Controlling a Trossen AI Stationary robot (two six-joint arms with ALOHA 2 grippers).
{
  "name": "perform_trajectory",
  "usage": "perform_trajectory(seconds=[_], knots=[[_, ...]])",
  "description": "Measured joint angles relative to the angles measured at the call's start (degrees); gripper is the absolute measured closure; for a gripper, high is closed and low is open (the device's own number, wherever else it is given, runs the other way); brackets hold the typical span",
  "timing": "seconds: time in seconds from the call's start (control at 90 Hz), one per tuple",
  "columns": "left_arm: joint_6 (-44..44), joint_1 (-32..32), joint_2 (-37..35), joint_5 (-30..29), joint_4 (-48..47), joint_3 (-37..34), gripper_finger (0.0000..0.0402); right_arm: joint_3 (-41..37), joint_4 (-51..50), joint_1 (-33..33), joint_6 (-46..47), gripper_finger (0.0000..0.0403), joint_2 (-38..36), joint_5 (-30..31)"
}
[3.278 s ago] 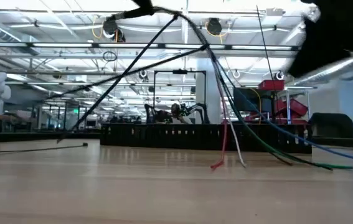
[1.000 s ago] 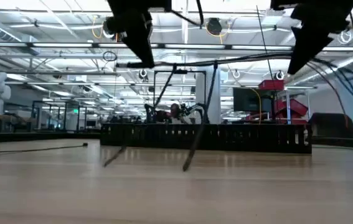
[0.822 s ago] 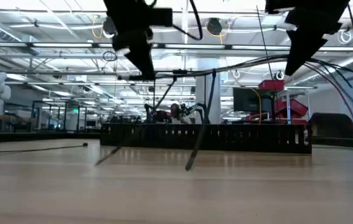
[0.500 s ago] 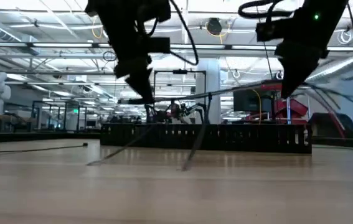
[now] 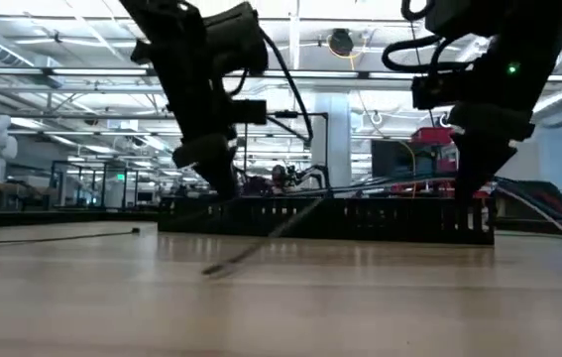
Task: Ziptie cables
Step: Put the zip tied cable wire into the black cable duct
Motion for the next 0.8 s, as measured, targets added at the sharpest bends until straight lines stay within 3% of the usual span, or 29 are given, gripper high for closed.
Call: perform_trajectory(seconds=[0.411,0.8], knots=[[-0.4,0.1,0.9,-0.5,-1.3,0.1,0.0401,-0.4,5.0,0.0,-4.5,0.0393,0.6,-1.0],[-3.5,-1.0,0.7,-0.6,-2.5,0.3,0.0401,-0.4,-0.5,0.6,-1.1,0.0272,0.5,-0.6]])
